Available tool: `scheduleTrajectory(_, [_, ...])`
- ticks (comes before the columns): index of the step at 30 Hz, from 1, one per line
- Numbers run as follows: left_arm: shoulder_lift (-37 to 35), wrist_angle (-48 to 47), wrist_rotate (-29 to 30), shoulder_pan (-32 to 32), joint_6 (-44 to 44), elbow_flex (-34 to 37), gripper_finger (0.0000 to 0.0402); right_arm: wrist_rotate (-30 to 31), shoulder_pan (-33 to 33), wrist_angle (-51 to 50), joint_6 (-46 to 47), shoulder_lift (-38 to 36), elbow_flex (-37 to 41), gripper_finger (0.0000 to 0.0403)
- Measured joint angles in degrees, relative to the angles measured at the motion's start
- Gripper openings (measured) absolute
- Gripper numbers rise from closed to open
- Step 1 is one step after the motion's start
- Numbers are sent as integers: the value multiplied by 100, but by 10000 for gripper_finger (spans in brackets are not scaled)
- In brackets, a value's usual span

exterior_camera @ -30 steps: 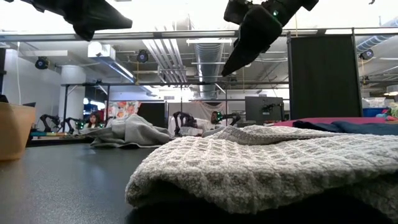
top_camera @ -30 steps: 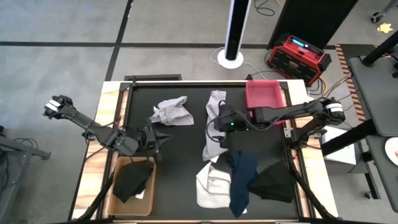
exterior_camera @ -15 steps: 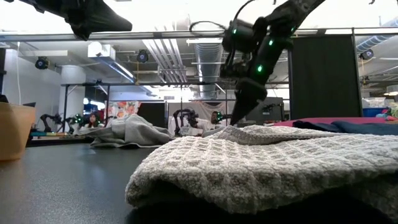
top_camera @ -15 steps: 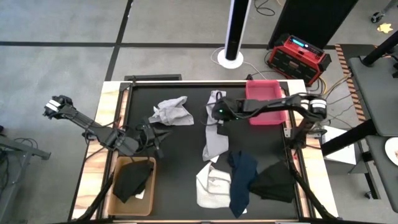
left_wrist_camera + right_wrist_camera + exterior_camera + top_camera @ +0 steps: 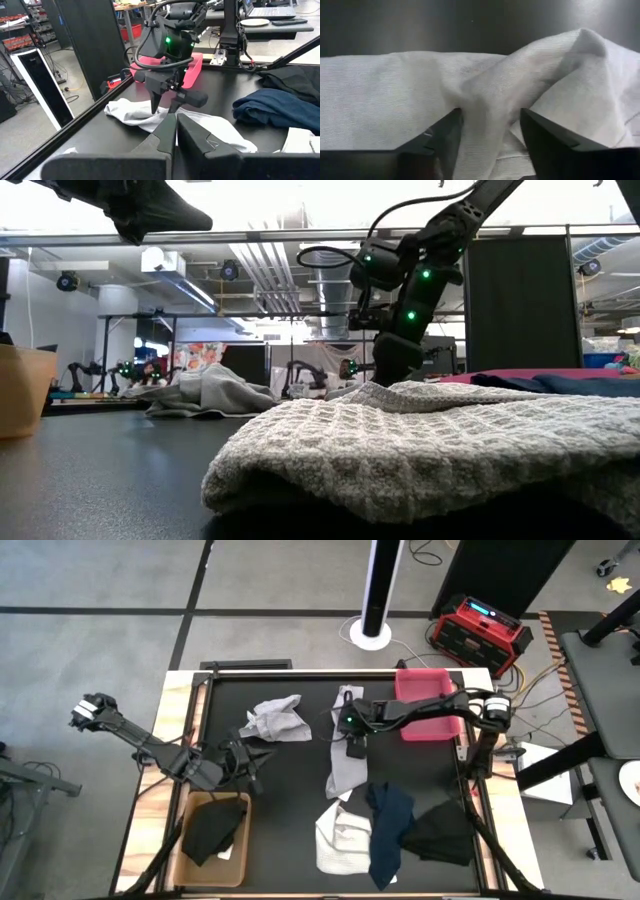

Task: Sort towels by color in basket
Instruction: Put the right gray microfiber towel into the pink bin

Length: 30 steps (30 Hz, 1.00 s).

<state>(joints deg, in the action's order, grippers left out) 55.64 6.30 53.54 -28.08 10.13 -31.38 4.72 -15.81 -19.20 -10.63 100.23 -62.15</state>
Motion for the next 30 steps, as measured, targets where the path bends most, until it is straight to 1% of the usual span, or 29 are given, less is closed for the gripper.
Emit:
scheduleTrajectory(4, [0,1,0,0,0,0,0,-69,-13,48,-10,52,7,113])
scheduleTrajectory(8, [0,3,0,0,0,2,0,-69,-11,131,-105,74,9,26])
scheduleTrajectory(9, [0,5,-1,0,12,2,0,-69,-11,137,-109,71,9,19])
scheduleTrajectory(12, [0,52,-4,0,83,2,0,-65,-11,-74,-98,-80,7,11])
scheduleTrajectory(14, [0,104,-6,0,104,2,0,-39,-9,-271,-91,-350,-6,9])
scheduleTrajectory(23, [159,149,-11,7,24,-72,0,-14,35,-250,-211,-2085,53,8])
scheduleTrajectory(26, [246,376,-11,22,20,-76,0,16,100,-105,-324,-2609,80,8])
scheduleTrajectory(28, [311,507,-145,34,-50,-76,0,57,182,40,-417,-2870,139,8])
scheduleTrajectory(30, [357,719,-435,81,-169,-76,0,229,294,160,-490,-3124,225,8])
